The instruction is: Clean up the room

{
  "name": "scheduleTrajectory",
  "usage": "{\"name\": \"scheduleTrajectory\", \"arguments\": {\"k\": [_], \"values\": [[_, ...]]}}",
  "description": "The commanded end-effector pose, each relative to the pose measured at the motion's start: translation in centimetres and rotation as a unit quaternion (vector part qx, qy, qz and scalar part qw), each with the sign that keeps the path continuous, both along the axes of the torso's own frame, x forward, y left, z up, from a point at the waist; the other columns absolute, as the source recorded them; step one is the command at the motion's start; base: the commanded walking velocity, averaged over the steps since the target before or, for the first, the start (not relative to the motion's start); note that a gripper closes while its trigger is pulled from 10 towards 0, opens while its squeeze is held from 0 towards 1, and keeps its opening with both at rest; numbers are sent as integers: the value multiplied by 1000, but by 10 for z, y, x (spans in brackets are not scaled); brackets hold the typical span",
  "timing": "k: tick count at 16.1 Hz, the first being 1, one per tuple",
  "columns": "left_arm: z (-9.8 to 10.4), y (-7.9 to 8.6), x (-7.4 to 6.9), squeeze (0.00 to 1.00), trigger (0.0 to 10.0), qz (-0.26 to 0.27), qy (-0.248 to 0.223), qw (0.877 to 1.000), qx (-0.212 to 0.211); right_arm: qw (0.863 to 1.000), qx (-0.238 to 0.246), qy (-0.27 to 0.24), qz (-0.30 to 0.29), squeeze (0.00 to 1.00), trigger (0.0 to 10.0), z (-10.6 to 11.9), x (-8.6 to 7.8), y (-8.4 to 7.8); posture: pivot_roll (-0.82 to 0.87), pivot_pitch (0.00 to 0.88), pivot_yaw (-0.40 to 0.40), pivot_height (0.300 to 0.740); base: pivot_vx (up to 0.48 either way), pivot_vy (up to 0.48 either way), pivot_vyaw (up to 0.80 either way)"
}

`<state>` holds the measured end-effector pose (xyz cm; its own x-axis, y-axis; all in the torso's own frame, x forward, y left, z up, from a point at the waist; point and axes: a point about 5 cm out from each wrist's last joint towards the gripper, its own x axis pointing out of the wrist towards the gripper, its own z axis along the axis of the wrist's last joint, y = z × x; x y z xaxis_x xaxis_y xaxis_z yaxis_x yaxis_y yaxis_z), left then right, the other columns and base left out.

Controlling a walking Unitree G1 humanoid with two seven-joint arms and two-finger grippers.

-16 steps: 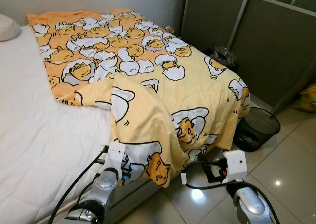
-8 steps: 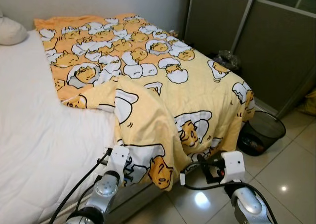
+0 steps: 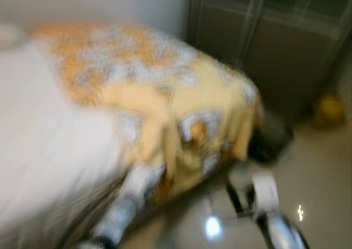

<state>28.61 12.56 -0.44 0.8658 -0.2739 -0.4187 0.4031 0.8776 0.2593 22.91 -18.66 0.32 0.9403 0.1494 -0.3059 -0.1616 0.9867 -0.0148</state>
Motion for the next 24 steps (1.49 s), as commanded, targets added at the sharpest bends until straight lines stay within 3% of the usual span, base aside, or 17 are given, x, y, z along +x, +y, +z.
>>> {"name": "scheduleTrajectory", "arguments": {"k": [1, 3, 4, 6, 8, 12, 13, 14, 16, 19, 20, 21, 22, 24], "values": [[-11, -8, -12, 0, 10000, -75, 37, 996, 19, 999, 3, -33, 17, 0, 10000, 15, 17, 8, -22, 0, -7, 731, 0, 0, 0], [-20, -43, -30, 0, 10000, -235, 108, 966, 16, 999, 0, -24, 24, 0, 10000, 12, 15, 8, -22, 0, -9, 731, 0, 0, 0], [-23, -52, -37, 0, 10000, -270, 134, 954, 5, 999, -1, -23, 26, 0, 10000, 12, 14, 8, -32, 0, -7, 731, 0, 0, 0], [-25, -66, -44, 0, 10000, -304, 161, 939, -18, 999, -2, -21, 26, 0, 10000, 11, 13, 6, -42, 0, -6, 731, 0, 0, 0], [-27, -73, -49, 0, 10000, -317, 173, 932, -20, 999, -4, -19, 26, 0, 10000, 11, 12, 6, -47, 1, -7, 731, 0, 0, 0], [-38, -67, -62, 0, 10000, -329, 205, 922, 6, 999, -8, -13, 31, 0, 10000, 9, 9, 5, -51, 6, -8, 731, 0, 0, 0], [-37, -63, -57, 0, 10000, -301, 181, 936, 18, 999, -7, -12, 31, 0, 10000, 9, 9, 5, -49, 7, -8, 731, 0, 0, 0], [-35, -59, -53, 1000, 10000, -285, 170, 943, 21, 999, -7, -14, 29, 0, 10000, 9, 8, 5, -48, 6, -8, 731, 0, 0, 0], [-28, -47, -41, 1000, 10000, -258, 126, 957, 40, 999, -1, -24, 23, 0, 10000, 12, 10, 5, -43, 0, 0, 731, 0, 0, 0], [-21, -25, -32, 1000, 10000, -269, 60, 956, 104, 999, 0, -37, 10, 0, 10000, 14, 12, 2, -24, 0, 8, 731, 0, 0, 0], [-15, -21, -26, 1000, 10000, -254, 44, 962, 95, 999, 2, -41, 5, 0, 10000, 15, 13, 2, -18, 0, 13, 731, 0, 0, 0], [14, -5, 6, 1000, 10000, -125, -29, 991, 37, 997, 17, -71, -21, 0, 10000, 28, 23, 0, -2, 0, 24, 731, 0, 0, 0], [32, 3, 21, 1000, 10000, -51, -67, 996, -28, 995, 23, -93, -35, 0, 10000, 39, 30, 0, 9, 0, 30, 731, 0, 0, 0], [75, 16, 45, 1000, 10000, 73, -167, 976, -118, 988, 50, -131, -67, 0, 10000, 58, 45, -2, 16, 0, 36, 731, 0, 0, 303]]}}
